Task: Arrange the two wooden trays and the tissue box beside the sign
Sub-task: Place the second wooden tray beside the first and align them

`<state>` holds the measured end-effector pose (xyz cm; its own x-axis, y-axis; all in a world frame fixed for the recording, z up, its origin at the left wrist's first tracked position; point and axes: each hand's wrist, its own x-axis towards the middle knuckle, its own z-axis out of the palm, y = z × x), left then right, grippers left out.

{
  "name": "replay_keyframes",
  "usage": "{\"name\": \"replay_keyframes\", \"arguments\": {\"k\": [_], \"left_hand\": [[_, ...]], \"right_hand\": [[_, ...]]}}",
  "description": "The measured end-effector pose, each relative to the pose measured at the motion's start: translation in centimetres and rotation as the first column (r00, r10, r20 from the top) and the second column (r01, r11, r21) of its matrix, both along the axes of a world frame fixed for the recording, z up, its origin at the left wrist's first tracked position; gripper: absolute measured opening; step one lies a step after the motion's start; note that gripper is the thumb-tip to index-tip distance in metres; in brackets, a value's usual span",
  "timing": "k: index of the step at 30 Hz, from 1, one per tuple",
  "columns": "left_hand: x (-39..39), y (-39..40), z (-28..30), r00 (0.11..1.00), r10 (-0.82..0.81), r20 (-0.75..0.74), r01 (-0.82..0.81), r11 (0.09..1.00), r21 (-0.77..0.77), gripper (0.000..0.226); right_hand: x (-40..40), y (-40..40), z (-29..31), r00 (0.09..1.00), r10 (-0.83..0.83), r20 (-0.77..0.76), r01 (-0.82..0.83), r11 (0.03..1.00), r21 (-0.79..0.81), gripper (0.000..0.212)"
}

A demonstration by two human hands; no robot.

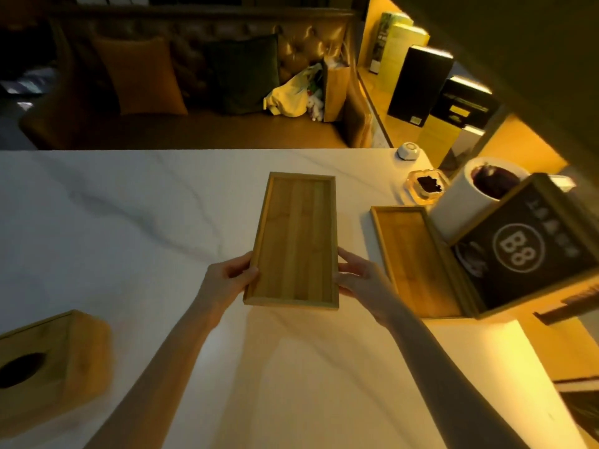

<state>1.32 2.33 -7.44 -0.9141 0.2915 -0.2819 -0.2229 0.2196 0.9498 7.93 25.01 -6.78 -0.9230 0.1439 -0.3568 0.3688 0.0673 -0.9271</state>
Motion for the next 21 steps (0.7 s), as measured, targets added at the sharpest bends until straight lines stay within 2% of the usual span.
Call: {"name": "replay_keyframes", "arguments": {"k": [9,21], "left_hand": [[1.1,6.6,-3.5,0.999,-0.034,0.025,0.036,0.995,-0.094,0.036],[-0.1,9.2,-6.4,0.996,-0.025,0.087,0.038,0.988,-0.153,0.037]], "right_hand": [[1.8,4.8,-2.4,0.995,-0.079,0.061,0.073,0.993,0.092,0.046],[1.5,7.4,-5.5,0.982,-0.120,0.143,0.102,0.987,0.126,0.050]]}}
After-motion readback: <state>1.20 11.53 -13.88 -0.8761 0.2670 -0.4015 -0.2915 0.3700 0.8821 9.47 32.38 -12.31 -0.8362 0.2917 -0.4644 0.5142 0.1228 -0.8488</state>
